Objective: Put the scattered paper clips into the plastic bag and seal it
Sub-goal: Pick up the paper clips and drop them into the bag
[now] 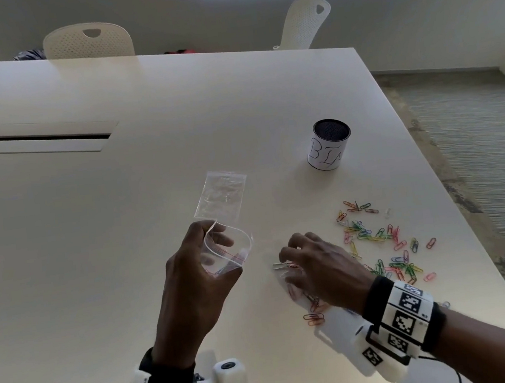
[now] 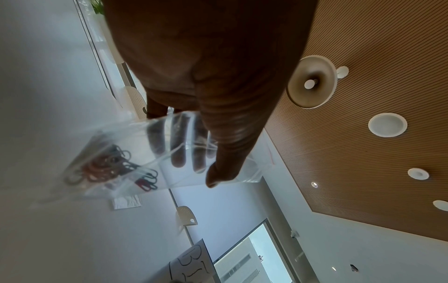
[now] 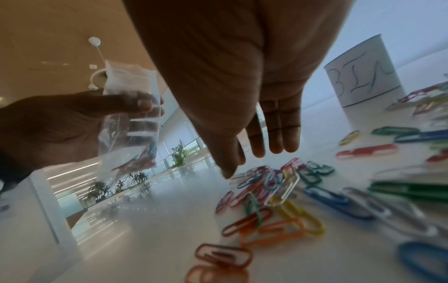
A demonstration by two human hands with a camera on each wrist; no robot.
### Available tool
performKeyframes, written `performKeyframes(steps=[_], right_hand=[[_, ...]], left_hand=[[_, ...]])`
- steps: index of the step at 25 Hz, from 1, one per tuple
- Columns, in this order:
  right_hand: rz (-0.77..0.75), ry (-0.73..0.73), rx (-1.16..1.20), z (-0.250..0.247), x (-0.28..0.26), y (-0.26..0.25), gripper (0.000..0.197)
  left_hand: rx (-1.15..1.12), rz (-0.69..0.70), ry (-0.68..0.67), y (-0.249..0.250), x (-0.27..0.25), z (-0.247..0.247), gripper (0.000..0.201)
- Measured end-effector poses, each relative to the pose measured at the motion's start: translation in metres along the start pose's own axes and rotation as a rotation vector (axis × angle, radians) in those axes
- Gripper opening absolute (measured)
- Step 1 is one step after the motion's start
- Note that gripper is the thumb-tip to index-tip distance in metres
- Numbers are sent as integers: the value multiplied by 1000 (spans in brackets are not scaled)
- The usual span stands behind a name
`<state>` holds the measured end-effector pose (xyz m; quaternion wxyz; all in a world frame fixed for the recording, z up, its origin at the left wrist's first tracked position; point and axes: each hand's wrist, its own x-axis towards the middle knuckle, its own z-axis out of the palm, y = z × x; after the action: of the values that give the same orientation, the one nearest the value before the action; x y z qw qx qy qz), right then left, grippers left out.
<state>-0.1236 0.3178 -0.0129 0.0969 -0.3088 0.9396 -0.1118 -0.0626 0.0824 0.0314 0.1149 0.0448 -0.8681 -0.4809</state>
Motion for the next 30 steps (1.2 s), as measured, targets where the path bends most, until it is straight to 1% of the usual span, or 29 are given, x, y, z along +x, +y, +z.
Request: performKeyframes(steps=[2, 3, 4, 6, 9, 12, 14, 17, 20, 22, 24, 28, 30], right_hand=[[-29, -109, -1, -2, -6, 2, 56], [-61, -163, -22, -2, -9, 2, 60], [-94, -185, -48, 0, -12, 3, 60], [-124, -140, -45, 3, -18, 6, 47], [-95, -82, 3, 2, -22, 11, 30], [-70, -60, -31, 3, -19, 13, 23], [-40, -38, -1, 3, -14, 13, 19], [28, 4, 92, -1, -5, 18, 13], [112, 80, 248, -9, 1, 28, 5], [185, 126, 391, -19, 0, 30, 5], [209, 207, 536, -36, -3, 24, 8], [139, 370, 779, -79, -11, -11, 8], [86, 388, 768, -89, -11, -31, 10]], left_hand=[[5, -2, -6, -1, -1, 1, 40], [3, -5, -10, -1, -1, 2, 41], [0, -8, -16, -1, -1, 3, 41], [0, -13, -30, -1, -2, 3, 42], [6, -10, -42, -1, -5, 4, 43], [4, -13, -66, -1, -7, 5, 43], [2, -15, -82, 0, -8, 7, 43], [5, -12, -98, -1, -9, 11, 42], [17, -15, -113, -3, -11, 16, 42], [34, -10, -118, -5, -11, 19, 43], [44, -9, -125, -8, -11, 22, 44], [54, 7, -141, -8, -12, 27, 47], [72, 23, -148, -5, -12, 29, 49]])
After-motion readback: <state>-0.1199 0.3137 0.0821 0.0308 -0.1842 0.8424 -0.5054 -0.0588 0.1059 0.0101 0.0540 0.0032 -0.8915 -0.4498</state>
